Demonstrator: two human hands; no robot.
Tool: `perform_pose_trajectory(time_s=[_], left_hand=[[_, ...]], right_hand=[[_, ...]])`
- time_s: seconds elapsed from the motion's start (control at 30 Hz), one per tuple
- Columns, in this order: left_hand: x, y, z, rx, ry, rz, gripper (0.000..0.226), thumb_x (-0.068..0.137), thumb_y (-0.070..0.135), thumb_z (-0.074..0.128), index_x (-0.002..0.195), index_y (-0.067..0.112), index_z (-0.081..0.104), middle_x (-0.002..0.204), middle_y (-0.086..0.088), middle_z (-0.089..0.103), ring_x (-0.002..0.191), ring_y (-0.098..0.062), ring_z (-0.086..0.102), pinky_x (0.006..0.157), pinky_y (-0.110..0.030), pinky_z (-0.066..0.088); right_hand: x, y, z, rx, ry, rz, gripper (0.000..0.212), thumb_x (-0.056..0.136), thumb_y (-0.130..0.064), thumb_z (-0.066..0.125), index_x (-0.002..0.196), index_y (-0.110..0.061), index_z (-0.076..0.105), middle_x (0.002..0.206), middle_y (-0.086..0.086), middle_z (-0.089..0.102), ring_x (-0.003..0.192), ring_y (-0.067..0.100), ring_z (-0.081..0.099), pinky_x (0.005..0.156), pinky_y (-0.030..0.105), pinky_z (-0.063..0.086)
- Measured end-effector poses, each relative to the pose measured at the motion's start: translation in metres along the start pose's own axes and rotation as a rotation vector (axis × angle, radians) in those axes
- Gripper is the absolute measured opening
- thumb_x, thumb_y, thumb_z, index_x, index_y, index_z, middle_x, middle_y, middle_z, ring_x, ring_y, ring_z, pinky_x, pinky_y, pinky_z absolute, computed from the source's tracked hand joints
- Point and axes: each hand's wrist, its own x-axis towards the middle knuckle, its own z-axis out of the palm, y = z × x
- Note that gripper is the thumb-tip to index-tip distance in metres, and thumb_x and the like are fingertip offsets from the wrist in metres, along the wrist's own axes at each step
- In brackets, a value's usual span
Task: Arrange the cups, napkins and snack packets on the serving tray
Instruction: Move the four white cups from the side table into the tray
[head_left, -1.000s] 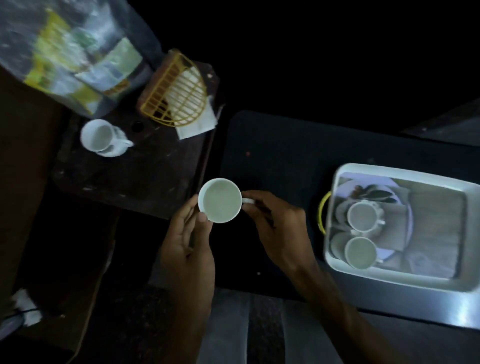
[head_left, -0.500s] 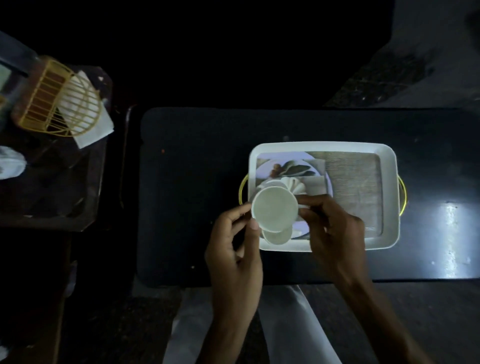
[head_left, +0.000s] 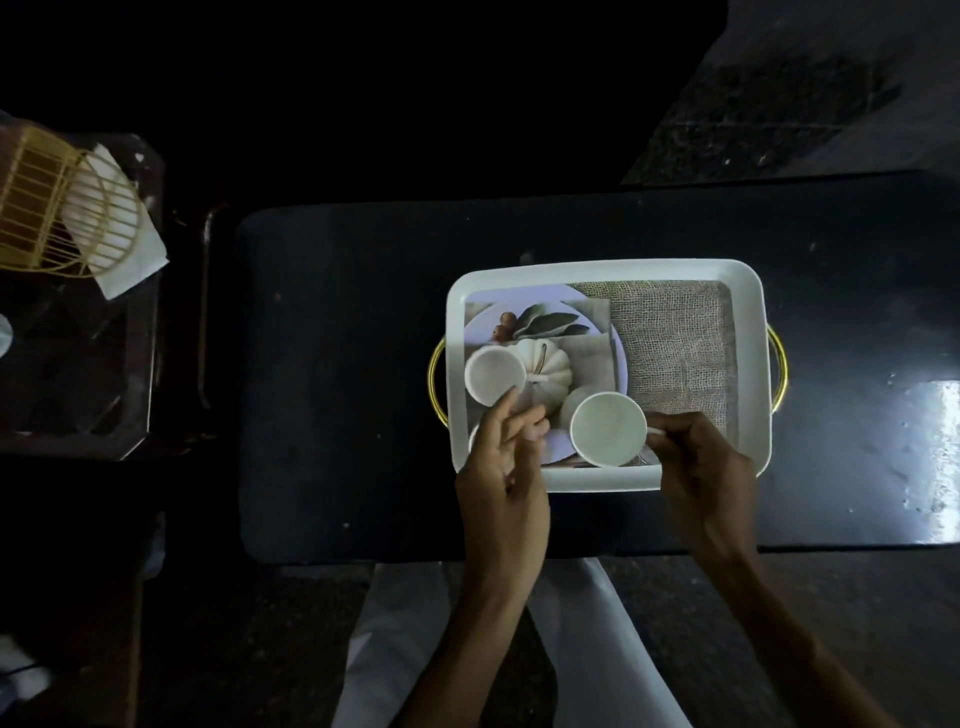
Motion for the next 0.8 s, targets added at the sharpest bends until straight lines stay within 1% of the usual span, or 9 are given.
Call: perform_pose_trajectory(time_s=[0.1,0.17,0.2,0.3,0.43,0.5,0.57,0.67,0.8], left_hand=[[0.004,-0.007,-0.010,-0.044,0.076,0.008,0.032,0.104,0.014,0.051,0.134,0.016,0.058,0.118,-0.001,0.075,0.111,-0.008,0.071,0.096,-0.025,0.055],[0.006,-0.011,-0.018,-0.076,0.103,0.001,0.031,0.103,0.016,0.053,0.134,0.015,0.058,0.117,-0.004,0.075,0.113,-0.015,0.070,0.100,-0.035,0.053],[0.007,-0.013,-0.022,-0.089,0.113,0.001,0.032,0.102,0.019,0.054,0.133,0.015,0.059,0.116,-0.005,0.076,0.114,-0.016,0.070,0.101,-0.038,0.053],[0.008,-0.017,-0.030,-0.108,0.139,-0.008,0.032,0.102,0.017,0.055,0.134,0.014,0.058,0.113,-0.003,0.077,0.113,-0.016,0.071,0.101,-0.036,0.055],[0.007,-0.020,-0.036,-0.092,0.140,-0.016,0.029,0.104,0.012,0.052,0.130,0.019,0.060,0.114,0.002,0.077,0.113,-0.014,0.071,0.103,-0.033,0.054],[0.007,-0.020,-0.036,-0.080,0.136,-0.016,0.028,0.103,0.017,0.054,0.130,0.022,0.061,0.114,0.004,0.077,0.113,-0.013,0.071,0.102,-0.036,0.055],[0.007,-0.019,-0.036,-0.063,0.135,-0.011,0.031,0.100,0.024,0.056,0.131,0.021,0.060,0.114,0.006,0.077,0.113,-0.012,0.071,0.101,-0.039,0.053],[0.006,-0.019,-0.037,-0.049,0.138,-0.010,0.036,0.097,0.028,0.056,0.132,0.019,0.060,0.114,0.006,0.077,0.113,-0.012,0.070,0.102,-0.041,0.052],[0.006,-0.019,-0.040,-0.038,0.131,-0.004,0.037,0.098,0.030,0.056,0.132,0.017,0.059,0.114,0.007,0.077,0.112,-0.011,0.071,0.101,-0.040,0.053]], right_hand=[[-0.001,0.016,0.004,0.021,-0.028,0.019,0.014,0.090,-0.001,0.063,0.095,-0.013,0.067,0.097,-0.028,0.067,0.089,-0.009,0.065,0.075,0.012,0.051],[-0.001,0.022,0.006,0.006,-0.038,0.016,0.015,0.089,0.001,0.065,0.095,-0.012,0.067,0.096,-0.030,0.065,0.088,-0.010,0.064,0.074,0.010,0.050],[-0.001,0.023,0.007,0.002,-0.045,0.019,0.015,0.089,0.001,0.065,0.095,-0.013,0.067,0.096,-0.031,0.064,0.088,-0.012,0.063,0.073,0.007,0.048],[-0.002,0.025,0.007,0.003,-0.055,0.031,0.020,0.087,0.004,0.065,0.094,-0.015,0.067,0.094,-0.033,0.063,0.087,-0.016,0.061,0.071,-0.001,0.042],[-0.003,0.027,0.007,-0.013,-0.070,0.020,0.018,0.087,0.004,0.066,0.095,-0.011,0.067,0.094,-0.032,0.062,0.087,-0.020,0.059,0.072,-0.003,0.040],[-0.003,0.029,0.007,-0.009,-0.079,0.031,0.019,0.087,0.004,0.066,0.095,-0.012,0.067,0.095,-0.030,0.062,0.088,-0.019,0.060,0.072,-0.002,0.041],[-0.003,0.030,0.008,-0.016,-0.089,0.039,0.019,0.088,0.004,0.065,0.095,-0.013,0.067,0.094,-0.030,0.062,0.087,-0.020,0.060,0.071,-0.002,0.041],[-0.003,0.031,0.010,-0.041,-0.097,0.060,0.018,0.088,0.003,0.064,0.095,-0.013,0.067,0.093,-0.030,0.062,0.086,-0.022,0.058,0.069,-0.002,0.040],[-0.004,0.036,0.011,-0.101,-0.116,0.083,0.020,0.086,0.008,0.066,0.097,-0.009,0.067,0.089,-0.020,0.065,0.084,-0.025,0.055,0.067,-0.003,0.039]])
